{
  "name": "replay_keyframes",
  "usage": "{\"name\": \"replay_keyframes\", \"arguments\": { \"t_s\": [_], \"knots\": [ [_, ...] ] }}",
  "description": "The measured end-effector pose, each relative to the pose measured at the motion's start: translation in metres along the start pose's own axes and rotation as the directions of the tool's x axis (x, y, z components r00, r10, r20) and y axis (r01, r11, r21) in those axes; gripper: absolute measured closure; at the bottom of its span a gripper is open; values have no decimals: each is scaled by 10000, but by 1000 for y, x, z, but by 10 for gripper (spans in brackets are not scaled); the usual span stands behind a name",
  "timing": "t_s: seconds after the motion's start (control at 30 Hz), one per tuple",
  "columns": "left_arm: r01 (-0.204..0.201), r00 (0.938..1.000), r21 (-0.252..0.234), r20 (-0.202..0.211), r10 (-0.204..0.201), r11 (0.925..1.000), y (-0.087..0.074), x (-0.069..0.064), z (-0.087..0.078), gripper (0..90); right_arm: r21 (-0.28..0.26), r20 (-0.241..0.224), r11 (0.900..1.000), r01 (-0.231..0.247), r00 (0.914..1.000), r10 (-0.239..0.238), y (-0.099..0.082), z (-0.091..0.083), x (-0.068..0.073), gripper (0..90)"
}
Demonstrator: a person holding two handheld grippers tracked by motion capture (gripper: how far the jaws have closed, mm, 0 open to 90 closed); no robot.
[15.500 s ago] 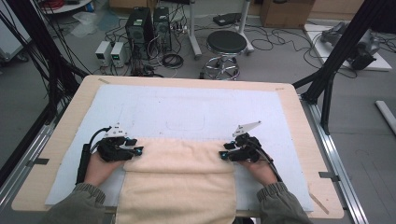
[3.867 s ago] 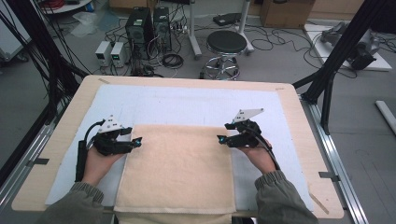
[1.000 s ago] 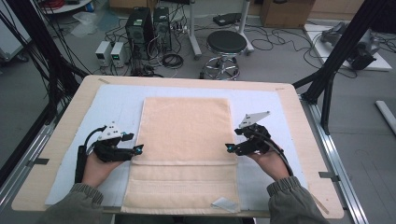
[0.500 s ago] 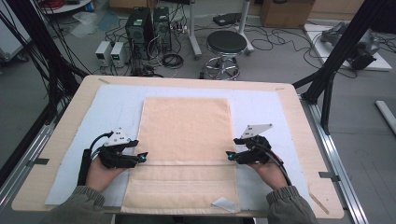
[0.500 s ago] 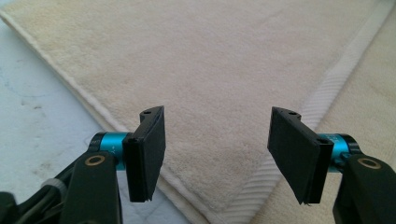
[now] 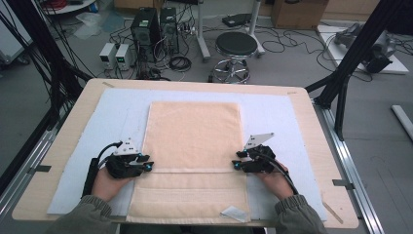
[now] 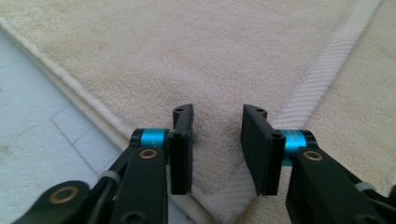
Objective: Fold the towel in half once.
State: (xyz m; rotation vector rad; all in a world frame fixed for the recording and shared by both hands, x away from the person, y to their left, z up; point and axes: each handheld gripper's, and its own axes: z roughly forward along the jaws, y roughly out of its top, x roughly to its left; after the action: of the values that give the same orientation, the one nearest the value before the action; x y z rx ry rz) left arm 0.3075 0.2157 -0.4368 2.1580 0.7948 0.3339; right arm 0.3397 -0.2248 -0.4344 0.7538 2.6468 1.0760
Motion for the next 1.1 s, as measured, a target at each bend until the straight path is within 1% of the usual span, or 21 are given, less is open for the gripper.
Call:
{"name": "replay_keyframes", "arguments": {
  "t_s": [0.07,0.13,0.23,0.37,0.4,0.57,0.63,0.7,0.8,0.83,0.9,0.97,1.03,1.07,1.1],
  "knots": [
    [-68,10000,46,-39,69,10000,0,1,0,705,3,-77,10000,7,10000,-7,0,0,0,653],
    [-36,10000,2,-16,36,10000,0,0,1,743,-28,-184,10000,-38,9998,37,0,1,-1,690],
    [-144,9999,40,-84,144,9999,1,-1,1,799,-111,-233,9999,-46,9997,44,0,1,-3,759],
    [-87,9999,12,-118,87,10000,2,-1,1,842,-110,-295,9999,25,9996,-29,1,1,-2,809],
    [-88,9999,25,-119,88,10000,2,-1,1,846,-148,-232,9999,48,9997,-51,1,1,-3,817],
    [-33,9998,-89,-171,31,10000,2,-1,-2,858,-203,-317,9998,67,9995,-73,2,-1,-3,833],
    [-92,9998,-120,-188,90,9999,3,-1,-4,859,-252,-279,9996,155,9995,-162,2,-2,-3,835],
    [-68,9997,-204,-227,64,9998,4,-2,-5,861,-271,-303,9995,162,9994,-170,4,-4,-3,837],
    [-43,9996,-318,-295,33,9995,5,-3,-8,862,-337,-277,9992,234,9993,-243,7,-8,-2,840],
    [-110,9995,-315,-292,100,9994,6,-2,-9,863,-385,-296,9990,231,9993,-242,8,-9,-1,840],
    [-107,9995,-386,-305,95,9992,7,-2,-11,863,-448,-271,9986,264,9993,-276,10,-12,0,842],
    [-49,9994,-508,-354,31,9987,8,-3,-14,864,-520,-283,9980,354,9989,-369,12,-14,1,842],
    [-114,9992,-573,-394,92,9983,9,-3,-17,864,-503,-290,9979,410,9987,-425,13,-17,1,842],
    [-121,9992,-635,-391,96,9979,10,-4,-18,865,-504,-312,9981,357,9988,-373,14,-18,2,842],
    [-139,9991,-626,-406,114,9979,10,-5,-19,865,-527,-297,9976,440,9985,-456,15,-19,2,842]
  ]
}}
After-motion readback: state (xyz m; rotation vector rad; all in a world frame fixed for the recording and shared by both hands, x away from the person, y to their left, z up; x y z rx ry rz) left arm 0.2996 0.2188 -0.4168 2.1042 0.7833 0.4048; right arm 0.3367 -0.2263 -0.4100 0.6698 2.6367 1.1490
